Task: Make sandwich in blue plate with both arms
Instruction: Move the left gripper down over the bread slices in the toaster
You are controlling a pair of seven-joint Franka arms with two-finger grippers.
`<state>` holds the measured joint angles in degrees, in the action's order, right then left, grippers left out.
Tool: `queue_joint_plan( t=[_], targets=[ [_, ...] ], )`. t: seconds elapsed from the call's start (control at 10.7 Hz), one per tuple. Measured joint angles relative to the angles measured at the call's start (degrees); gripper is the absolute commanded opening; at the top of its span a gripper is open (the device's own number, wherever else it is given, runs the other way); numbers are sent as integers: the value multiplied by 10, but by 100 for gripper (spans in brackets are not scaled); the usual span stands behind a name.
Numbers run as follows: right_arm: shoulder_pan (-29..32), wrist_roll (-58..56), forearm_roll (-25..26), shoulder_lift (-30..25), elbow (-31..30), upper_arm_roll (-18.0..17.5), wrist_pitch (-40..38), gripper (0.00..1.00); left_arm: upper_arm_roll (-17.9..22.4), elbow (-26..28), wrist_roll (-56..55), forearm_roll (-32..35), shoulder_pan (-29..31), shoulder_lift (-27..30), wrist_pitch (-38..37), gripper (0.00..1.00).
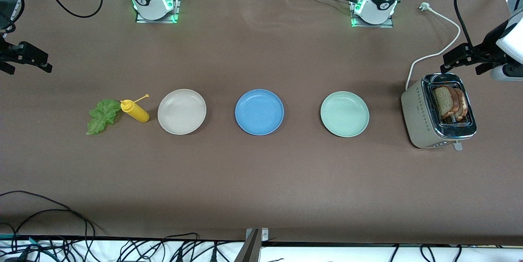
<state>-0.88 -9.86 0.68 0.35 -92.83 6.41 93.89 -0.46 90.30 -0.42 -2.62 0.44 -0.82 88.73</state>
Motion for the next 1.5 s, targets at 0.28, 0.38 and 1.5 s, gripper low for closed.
queue_joint_plan(
  t=[0.28, 0.38, 1.5],
  targets=[
    [0, 0, 0, -2, 0, 1, 0, 100, 1, 0, 6, 0, 0, -1, 1, 100],
    [0, 0, 0, -3, 0, 1, 0, 100, 2, 0, 7, 0, 0, -2, 1, 100],
    [0, 0, -1, -3, 0, 2, -1, 100, 32, 32, 74, 3, 30, -78, 79, 90]
  ],
)
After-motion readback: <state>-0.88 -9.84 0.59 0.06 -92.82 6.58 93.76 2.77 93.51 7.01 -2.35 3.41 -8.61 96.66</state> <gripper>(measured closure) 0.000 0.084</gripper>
